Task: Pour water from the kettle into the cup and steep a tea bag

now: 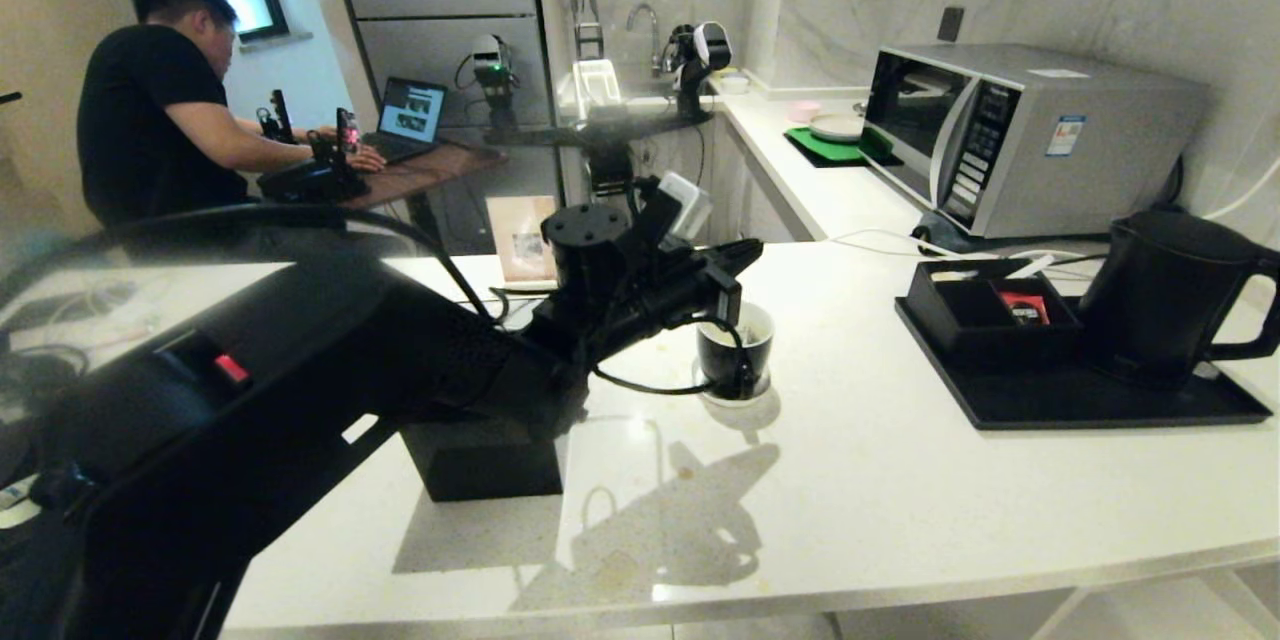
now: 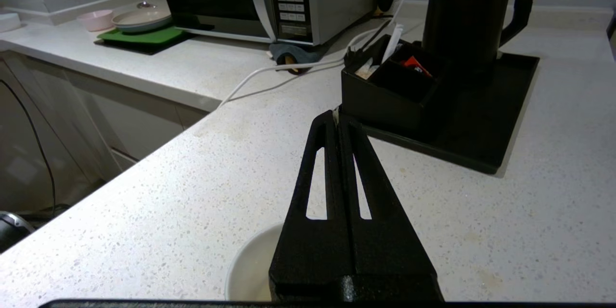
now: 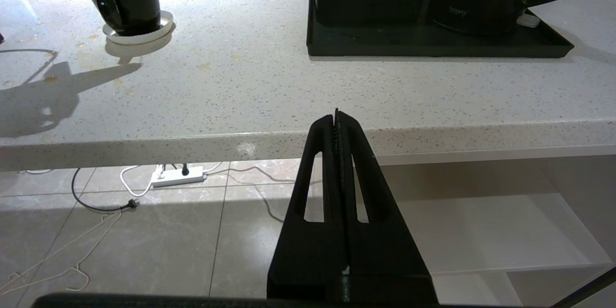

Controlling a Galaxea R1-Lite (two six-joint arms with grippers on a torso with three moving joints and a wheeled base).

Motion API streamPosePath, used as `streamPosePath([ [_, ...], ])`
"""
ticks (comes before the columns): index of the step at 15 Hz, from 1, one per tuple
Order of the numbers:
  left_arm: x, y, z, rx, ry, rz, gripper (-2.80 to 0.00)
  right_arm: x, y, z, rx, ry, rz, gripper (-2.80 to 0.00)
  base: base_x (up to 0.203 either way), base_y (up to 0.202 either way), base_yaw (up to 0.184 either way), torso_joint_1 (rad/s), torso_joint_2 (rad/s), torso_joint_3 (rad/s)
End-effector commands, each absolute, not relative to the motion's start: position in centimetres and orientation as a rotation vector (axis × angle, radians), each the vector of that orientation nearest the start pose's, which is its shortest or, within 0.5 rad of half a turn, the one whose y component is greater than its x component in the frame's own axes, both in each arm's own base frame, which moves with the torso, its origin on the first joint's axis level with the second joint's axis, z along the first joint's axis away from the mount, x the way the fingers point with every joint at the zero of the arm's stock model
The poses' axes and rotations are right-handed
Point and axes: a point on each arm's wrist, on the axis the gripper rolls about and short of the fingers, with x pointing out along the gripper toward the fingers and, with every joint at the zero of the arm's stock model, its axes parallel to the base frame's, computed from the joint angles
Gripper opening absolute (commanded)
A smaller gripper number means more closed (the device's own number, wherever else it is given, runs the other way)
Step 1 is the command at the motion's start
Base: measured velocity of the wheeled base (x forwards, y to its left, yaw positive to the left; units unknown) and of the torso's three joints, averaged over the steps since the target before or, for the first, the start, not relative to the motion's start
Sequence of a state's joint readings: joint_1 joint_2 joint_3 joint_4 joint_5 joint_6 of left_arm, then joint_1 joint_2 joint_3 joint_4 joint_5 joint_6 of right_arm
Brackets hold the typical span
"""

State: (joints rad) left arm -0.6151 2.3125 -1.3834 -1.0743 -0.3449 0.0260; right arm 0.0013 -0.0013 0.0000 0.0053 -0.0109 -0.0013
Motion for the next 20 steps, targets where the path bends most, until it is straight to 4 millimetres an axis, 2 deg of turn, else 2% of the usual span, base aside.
streamPosePath([
  [1,37.6,-27.5,15.1,0.0,-0.19,-0.957,-2.8,-2.3,0.0,7.5,-0.002,0.005,-0.009,-2.8,0.0,0.0,0.0,0.0,0.0,0.0],
  [9,37.2,-27.2,18.8,-0.014,-0.28,-0.948,-2.8,-2.3,0.0,7.5,-0.002,0.006,-0.009,-2.8,0.0,0.0,0.0,0.0,0.0,0.0],
  [20,37.1,-27.1,19.2,-0.015,-0.286,-0.946,-2.8,-2.3,0.0,7.5,-0.002,0.006,-0.009,-2.8,0.0,0.0,0.0,0.0,0.0,0.0],
])
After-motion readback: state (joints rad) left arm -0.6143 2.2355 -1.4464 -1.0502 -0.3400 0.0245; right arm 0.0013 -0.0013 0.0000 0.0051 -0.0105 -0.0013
